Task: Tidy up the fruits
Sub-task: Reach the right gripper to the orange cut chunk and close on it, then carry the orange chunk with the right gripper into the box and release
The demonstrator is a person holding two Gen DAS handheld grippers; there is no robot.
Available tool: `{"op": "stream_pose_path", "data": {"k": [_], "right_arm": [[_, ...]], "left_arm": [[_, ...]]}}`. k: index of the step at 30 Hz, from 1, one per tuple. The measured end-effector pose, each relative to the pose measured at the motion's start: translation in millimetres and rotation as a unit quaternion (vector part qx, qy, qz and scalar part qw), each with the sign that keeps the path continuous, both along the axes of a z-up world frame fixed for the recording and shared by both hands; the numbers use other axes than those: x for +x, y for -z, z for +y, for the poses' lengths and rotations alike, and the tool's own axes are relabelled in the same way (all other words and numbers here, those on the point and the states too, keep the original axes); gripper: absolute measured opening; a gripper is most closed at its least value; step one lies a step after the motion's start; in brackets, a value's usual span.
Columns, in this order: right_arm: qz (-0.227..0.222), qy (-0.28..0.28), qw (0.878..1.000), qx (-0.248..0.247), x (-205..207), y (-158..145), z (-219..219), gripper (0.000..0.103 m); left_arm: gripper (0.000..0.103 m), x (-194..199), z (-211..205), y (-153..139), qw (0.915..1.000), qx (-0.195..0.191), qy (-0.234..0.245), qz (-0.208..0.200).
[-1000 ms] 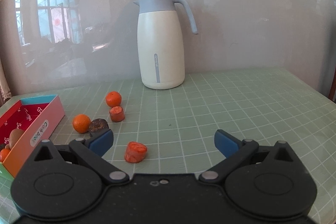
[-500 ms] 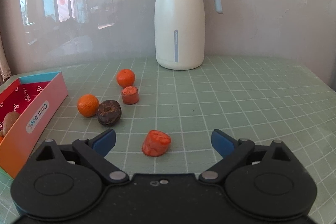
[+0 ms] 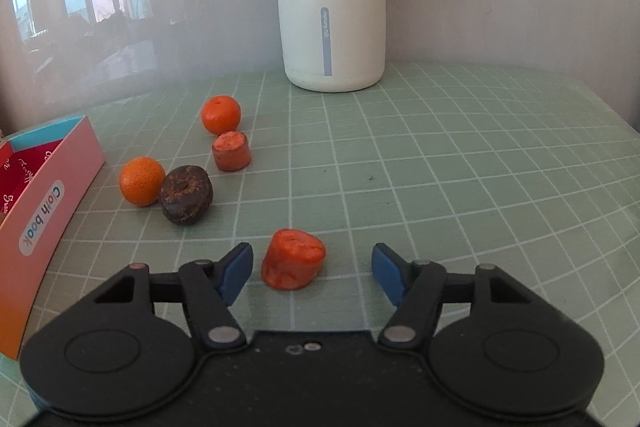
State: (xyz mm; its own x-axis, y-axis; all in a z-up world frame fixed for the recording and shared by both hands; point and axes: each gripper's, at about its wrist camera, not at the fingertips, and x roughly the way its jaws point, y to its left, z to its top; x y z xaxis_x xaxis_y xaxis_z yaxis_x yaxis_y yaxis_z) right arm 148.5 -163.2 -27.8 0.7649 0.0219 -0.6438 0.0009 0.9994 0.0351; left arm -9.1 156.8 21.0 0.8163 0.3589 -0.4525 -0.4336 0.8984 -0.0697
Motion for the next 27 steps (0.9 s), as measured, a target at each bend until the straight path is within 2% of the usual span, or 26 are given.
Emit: {"op": "stream_pose_path", "data": {"k": [4,6,16,20,24,27], "right_arm": [[-0.003,-0.004,1.000,-0.001,1,0,2,0.048],[-0.006,-0.009,1.000,-0.003,1,0,5,0.035],[-0.033,-0.052,0.998,0.010,-8,-10,19,0.031],[-0.043,-0.078,0.996,-0.001,-11,-14,34,0.031],[-0.053,-0.117,0.991,0.047,-16,-22,45,0.031],[-0.078,-0.168,0.979,0.083,-26,-37,61,0.031]], "left_arm": [[0.103,-1,2,0,1.0000,-0.001,-0.005,0.001],[0.103,-1,5,0,1.0000,-0.004,-0.008,0.001],[0.103,-3,17,3,0.9992,-0.019,-0.035,0.001],[0.103,-6,21,4,0.9988,-0.019,-0.044,0.003],[0.103,-10,24,3,0.9985,-0.013,-0.053,-0.001],[0.103,-11,26,4,0.9983,-0.012,-0.057,0.000]]}}
